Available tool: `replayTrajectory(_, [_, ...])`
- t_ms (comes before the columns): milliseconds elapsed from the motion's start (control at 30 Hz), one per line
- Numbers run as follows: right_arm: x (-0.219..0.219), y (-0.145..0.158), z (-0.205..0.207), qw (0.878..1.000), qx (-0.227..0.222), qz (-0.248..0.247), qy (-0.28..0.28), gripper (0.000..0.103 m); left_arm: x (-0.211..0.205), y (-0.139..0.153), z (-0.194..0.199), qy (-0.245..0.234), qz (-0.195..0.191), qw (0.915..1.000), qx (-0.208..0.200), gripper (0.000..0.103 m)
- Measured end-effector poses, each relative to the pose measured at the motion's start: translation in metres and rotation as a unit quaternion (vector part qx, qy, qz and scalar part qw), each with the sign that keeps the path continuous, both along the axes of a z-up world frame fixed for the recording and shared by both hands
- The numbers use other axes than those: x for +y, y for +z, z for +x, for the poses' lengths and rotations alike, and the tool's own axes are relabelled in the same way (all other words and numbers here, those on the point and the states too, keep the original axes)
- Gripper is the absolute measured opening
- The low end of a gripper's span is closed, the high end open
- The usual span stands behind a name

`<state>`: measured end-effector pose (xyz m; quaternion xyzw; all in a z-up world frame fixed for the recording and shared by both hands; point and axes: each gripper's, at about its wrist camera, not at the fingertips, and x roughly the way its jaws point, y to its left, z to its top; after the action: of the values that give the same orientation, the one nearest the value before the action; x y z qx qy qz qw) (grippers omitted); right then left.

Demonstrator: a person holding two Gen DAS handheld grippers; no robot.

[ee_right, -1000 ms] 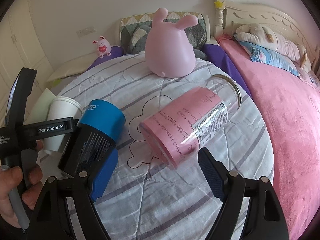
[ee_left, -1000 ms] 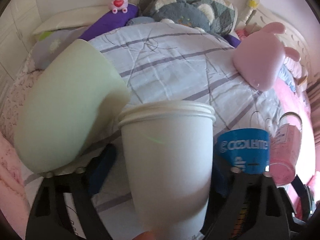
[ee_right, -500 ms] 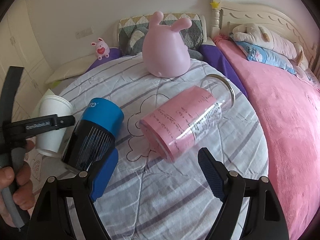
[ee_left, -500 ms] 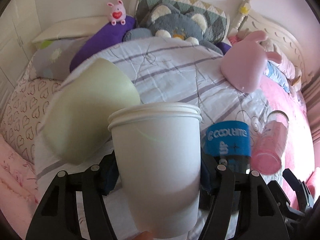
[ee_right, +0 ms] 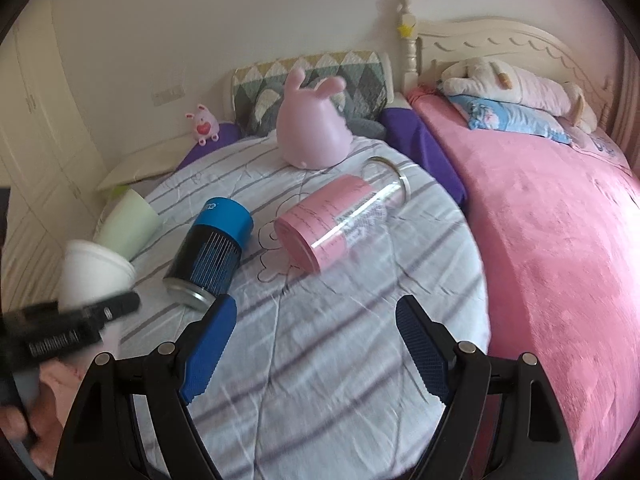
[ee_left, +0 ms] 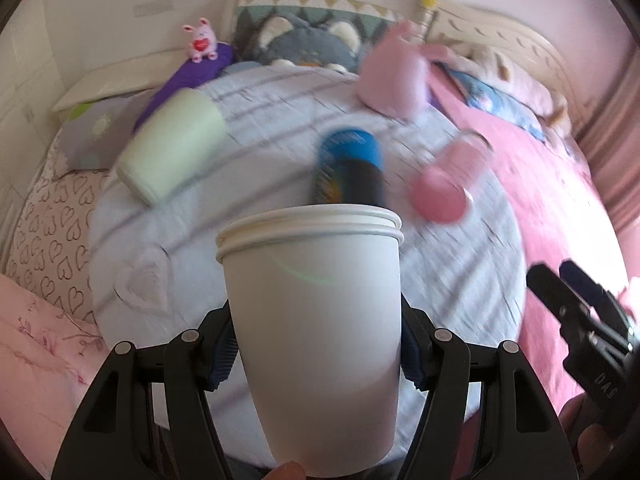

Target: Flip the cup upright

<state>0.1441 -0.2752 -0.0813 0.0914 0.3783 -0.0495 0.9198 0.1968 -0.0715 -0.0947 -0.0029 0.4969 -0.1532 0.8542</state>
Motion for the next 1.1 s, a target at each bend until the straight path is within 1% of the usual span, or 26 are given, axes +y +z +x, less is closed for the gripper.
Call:
replayTrajectory(133, [-0.008,0.003,-0.032,1.000,-0.009,0.003,-0.013,0.083,-0.024,-0.011,-0.025,-0.021,0.003,0.9998,0.002,0.067])
replayTrajectory(200, [-0.013,0.002,-0.047,1.000,-0.007,0.003,-0.020,0.083,-0.033,-0.021,-0.031,-0.017,0.017,0.9997,-0.003,0.067])
replayTrajectory(233, [-0.016,0.002,-0.052,1.000,-0.007,0.005,-0.023,0.083,-0.037,-0.028,-0.032,-0.016,0.017,0.9997,0.006,0.067])
replayTrajectory(300, [-0.022,0.002,-0.064,0.999,-0.005,0.007,-0.031,0.083,-0.040,-0.041,-0.032,-0.016,0.001,0.9994,0.032,0.067])
replayTrajectory(433, [-0.030,0.004,-0.078,0.999,-0.009,0.009,-0.040,0.083,-0.050,-0.054,-0.035,-0.011,0.017,0.9990,0.039,0.067])
replayTrajectory(500, [-0.032,0.005,-0.083,0.999,-0.011,0.009,-0.041,0.083,-0.051,-0.056,-0.035,-0.003,0.023,0.9991,0.037,0.071])
replayTrajectory(533, [-0.032,0.005,-0.085,0.999,-0.013,0.010,-0.040,0.083,-0.051,-0.056,-0.035,0.000,0.028,0.9990,0.034,0.075])
replayTrajectory(600, [-0.032,0.005,-0.088,0.999,-0.015,0.010,-0.039,0.083,-0.050,-0.056,-0.039,0.004,0.032,0.9991,0.030,0.079])
replayTrajectory(667, [-0.030,0.005,-0.090,0.999,-0.017,0.012,-0.033,0.083,-0.048,-0.054,-0.041,0.006,0.034,0.9991,0.025,0.089])
replayTrajectory(733, [-0.028,0.005,-0.091,0.999,-0.017,0.011,-0.030,0.083,-0.044,-0.051,-0.045,0.010,0.043,0.9989,0.017,0.093])
replayTrajectory(867, [-0.020,0.006,-0.097,0.999,-0.020,0.012,-0.023,0.083,-0.034,-0.038,-0.055,0.015,0.042,0.9990,0.004,0.095])
replayTrajectory(1100, [-0.003,0.014,-0.103,0.999,-0.031,0.006,-0.006,0.083,-0.008,0.000,-0.080,0.031,0.051,0.9972,-0.046,0.098])
